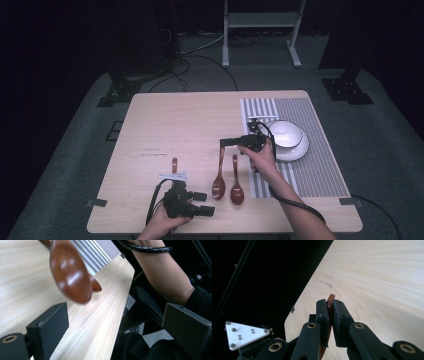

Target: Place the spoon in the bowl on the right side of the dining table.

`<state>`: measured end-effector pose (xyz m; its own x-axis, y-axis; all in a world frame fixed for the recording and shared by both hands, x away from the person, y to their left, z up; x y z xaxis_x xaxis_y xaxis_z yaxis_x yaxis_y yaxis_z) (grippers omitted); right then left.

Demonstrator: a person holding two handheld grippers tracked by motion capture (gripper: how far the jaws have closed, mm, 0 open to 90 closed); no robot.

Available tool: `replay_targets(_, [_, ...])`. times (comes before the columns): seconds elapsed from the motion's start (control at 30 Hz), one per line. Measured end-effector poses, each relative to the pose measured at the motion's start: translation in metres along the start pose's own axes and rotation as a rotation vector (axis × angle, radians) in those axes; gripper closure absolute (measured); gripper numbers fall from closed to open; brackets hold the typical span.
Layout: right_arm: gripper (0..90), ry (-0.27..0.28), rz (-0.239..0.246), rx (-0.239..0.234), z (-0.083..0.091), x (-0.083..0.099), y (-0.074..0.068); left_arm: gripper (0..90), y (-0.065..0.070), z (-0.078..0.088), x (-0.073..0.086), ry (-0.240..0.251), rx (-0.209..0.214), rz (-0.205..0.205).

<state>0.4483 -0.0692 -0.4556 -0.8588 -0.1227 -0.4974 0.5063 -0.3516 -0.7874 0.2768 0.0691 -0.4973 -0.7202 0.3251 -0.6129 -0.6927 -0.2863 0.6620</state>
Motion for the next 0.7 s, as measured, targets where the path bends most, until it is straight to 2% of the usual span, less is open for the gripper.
replay_targets(0.3, [83.7, 0.074, -0.014, 0.051, 0.031, -0.017, 0.004, 5.8, -0.003, 0.004, -0.001, 0.018, -0.011, 0.0])
replay_targets(0.7, [83.7, 0.158, -0.032, 0.103, 0.068, -0.035, 0.012, 5.8, -0.006, 0.004, -0.001, 0.013, -0.019, 0.003])
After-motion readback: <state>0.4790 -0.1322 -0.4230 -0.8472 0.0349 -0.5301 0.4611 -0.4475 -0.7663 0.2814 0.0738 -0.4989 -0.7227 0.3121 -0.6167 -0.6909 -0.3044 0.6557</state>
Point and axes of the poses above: each handheld gripper's, and its own axes: z roughly backward along the jaws, x roughly out of its underside, y roughly to its right, the point moved 8 cm from there along -z, roughly forward along the jaws, and after that the axes turned 5 degrees about -y, right-handed, at the moved point
